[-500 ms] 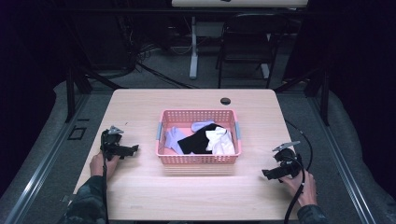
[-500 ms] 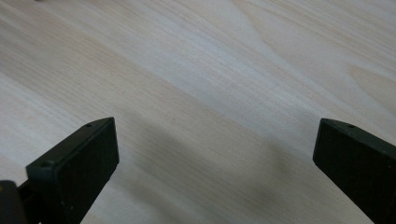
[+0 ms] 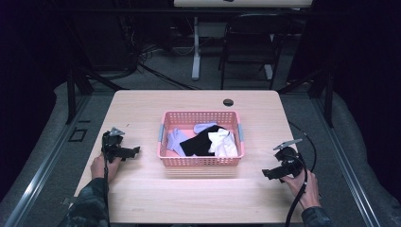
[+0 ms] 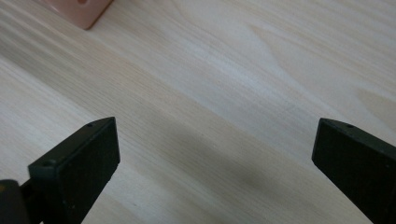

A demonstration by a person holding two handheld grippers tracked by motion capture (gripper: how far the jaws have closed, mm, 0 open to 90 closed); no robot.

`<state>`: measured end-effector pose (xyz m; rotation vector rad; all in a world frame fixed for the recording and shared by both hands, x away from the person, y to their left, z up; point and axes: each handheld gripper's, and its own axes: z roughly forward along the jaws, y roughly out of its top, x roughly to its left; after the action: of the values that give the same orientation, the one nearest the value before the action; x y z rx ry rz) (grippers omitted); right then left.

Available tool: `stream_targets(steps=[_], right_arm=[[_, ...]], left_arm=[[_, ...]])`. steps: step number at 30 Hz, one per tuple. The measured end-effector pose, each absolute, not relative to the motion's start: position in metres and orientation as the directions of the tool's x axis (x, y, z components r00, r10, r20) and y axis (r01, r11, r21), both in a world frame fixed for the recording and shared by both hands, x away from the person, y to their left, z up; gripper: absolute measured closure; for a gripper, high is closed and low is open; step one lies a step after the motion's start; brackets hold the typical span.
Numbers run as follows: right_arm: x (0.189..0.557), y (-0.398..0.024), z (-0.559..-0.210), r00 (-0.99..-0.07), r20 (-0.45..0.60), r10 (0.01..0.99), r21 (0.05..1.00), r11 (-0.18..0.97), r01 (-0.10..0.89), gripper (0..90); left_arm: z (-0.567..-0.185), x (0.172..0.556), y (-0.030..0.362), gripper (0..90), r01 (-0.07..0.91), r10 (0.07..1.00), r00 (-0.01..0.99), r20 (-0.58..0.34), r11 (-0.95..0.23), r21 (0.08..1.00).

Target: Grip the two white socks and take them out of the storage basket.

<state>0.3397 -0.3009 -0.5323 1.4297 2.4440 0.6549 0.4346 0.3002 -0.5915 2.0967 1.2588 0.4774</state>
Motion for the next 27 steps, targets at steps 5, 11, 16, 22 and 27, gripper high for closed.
stream_targets(steps=[5,11,16,22,27], right_arm=[[0.336,-0.293,-0.517,-0.509,0.013,0.860,0.507,0.434,0.745,0.2],[0.336,-0.283,-0.498,-0.522,0.013,0.853,0.534,0.435,0.725,0.0],[0.341,-0.270,-0.481,-0.553,0.010,0.833,0.553,0.456,0.697,0.0],[0.352,-0.254,-0.461,-0.588,-0.017,0.809,0.579,0.487,0.654,0.3],[0.361,-0.241,-0.453,-0.606,-0.026,0.795,0.591,0.502,0.632,1.1]], left_arm=[[-0.592,0.435,0.300,0.0,0.649,0.881,0.472,-0.017,-0.334,0.684],[-0.592,0.435,0.300,0.0,0.649,0.882,0.472,-0.017,-0.334,0.684],[-0.592,0.435,0.300,0.0,0.649,0.881,0.472,-0.017,-0.334,0.683],[-0.592,0.435,0.300,0.0,0.649,0.881,0.472,-0.017,-0.335,0.683],[-0.592,0.435,0.300,0.0,0.649,0.881,0.472,-0.017,-0.335,0.683]])
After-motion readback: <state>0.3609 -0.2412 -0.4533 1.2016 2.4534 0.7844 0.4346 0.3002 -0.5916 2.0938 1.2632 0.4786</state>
